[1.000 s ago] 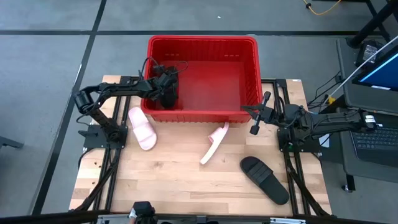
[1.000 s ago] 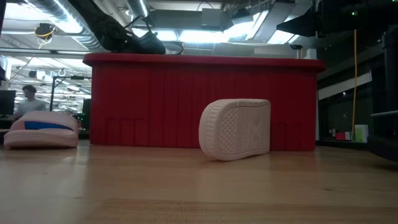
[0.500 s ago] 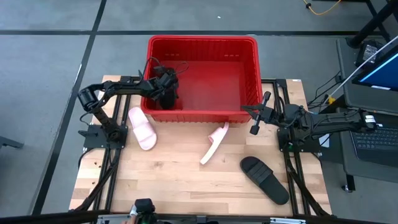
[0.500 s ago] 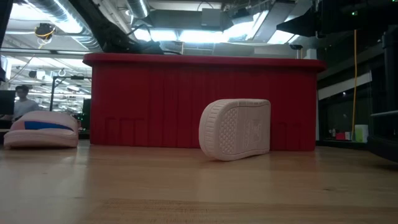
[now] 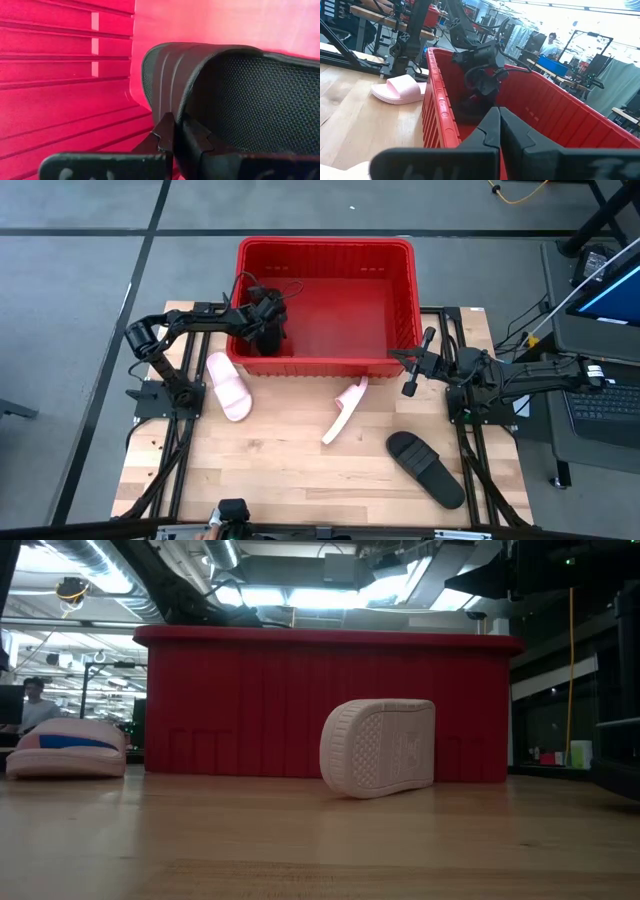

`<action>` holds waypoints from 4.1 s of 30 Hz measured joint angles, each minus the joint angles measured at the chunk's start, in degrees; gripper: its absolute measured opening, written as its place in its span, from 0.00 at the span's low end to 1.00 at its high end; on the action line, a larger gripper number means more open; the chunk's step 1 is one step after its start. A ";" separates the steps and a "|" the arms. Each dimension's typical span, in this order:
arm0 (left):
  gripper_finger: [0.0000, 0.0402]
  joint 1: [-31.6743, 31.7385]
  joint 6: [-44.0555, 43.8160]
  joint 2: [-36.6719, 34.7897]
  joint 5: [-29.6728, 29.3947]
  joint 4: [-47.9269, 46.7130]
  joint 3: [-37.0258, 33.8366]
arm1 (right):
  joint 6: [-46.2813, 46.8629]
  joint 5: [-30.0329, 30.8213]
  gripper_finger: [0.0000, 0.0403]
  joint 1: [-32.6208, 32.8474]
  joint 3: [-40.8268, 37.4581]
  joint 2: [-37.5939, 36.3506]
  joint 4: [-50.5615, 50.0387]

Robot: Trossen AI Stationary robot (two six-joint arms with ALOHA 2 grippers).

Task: Pick and place slides into bin
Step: Put the left black slide into the red bin, then put the black slide into the red bin

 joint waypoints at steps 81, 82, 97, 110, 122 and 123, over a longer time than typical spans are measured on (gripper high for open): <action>0.29 -0.07 -1.01 -0.05 7.31 -13.84 7.52 | -1.73 0.00 0.01 -0.01 0.00 0.02 -0.42; 0.29 -0.07 -1.01 -0.10 7.37 -14.39 7.96 | -1.73 0.00 0.01 -0.02 0.00 0.02 -0.42; 0.29 -0.13 -1.10 -6.48 11.37 -25.96 14.07 | -2.34 0.00 0.01 0.00 0.00 0.02 -0.46; 0.26 -4.13 -3.69 -17.06 13.57 -29.27 14.75 | -2.58 0.00 0.01 0.00 0.00 0.02 -0.46; 0.09 -18.49 -7.07 -27.01 10.47 -29.22 14.73 | -4.35 0.02 0.01 0.00 0.00 0.00 -0.39; 0.06 -20.05 -7.38 -27.48 10.14 -29.22 14.73 | -4.78 0.00 0.01 -0.02 0.00 0.00 -0.39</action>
